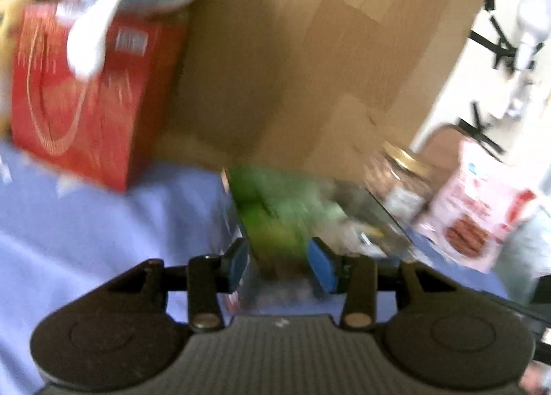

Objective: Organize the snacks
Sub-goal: 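Grasp the red-orange packet with the left gripper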

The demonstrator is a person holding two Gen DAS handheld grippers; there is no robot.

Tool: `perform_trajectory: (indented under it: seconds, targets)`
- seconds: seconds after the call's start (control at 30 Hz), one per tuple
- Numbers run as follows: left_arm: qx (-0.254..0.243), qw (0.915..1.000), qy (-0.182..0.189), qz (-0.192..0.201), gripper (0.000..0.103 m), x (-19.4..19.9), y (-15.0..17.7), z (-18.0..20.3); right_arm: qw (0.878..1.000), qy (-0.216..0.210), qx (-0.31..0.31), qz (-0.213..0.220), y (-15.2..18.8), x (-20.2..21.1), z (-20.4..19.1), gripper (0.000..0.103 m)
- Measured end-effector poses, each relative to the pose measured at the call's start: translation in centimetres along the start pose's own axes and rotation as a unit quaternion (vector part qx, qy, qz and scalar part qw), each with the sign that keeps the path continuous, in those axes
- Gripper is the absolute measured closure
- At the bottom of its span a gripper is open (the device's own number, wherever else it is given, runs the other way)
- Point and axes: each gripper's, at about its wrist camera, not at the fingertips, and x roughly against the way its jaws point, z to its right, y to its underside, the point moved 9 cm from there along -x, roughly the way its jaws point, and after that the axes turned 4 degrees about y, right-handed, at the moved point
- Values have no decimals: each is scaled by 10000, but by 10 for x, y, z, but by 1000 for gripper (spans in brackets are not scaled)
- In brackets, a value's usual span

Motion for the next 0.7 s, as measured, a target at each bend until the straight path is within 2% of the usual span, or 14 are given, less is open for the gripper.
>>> perform_trajectory:
  seconds: [0.17, 0.27, 0.37, 0.43, 0.57, 0.7]
  targets:
    - [390, 9956, 403, -756, 60, -6, 59, 8, 9978, 155, -477, -425, 35, 10, 25, 55]
    - [446, 9939, 257, -975, 56, -15, 80, 8, 9966, 82, -524, -633, 43, 2, 20, 55]
    - [319, 9948, 63, -970, 56, -23, 90, 12, 9955, 245, -362, -842, 50, -13, 18, 55]
    - [176, 9956, -34, -915, 55, -25, 93, 18, 9956, 76, -367, -860, 54, -17, 14, 56]
    - [-59, 9964, -141, -832, 55, -22, 98, 24, 9900, -485, -472, -1235, 66, -12, 4, 54]
    - [117, 9965, 3, -823, 55, -15, 97, 18, 9770, -1143, -1160, -1375, 68, -2, 7, 54]
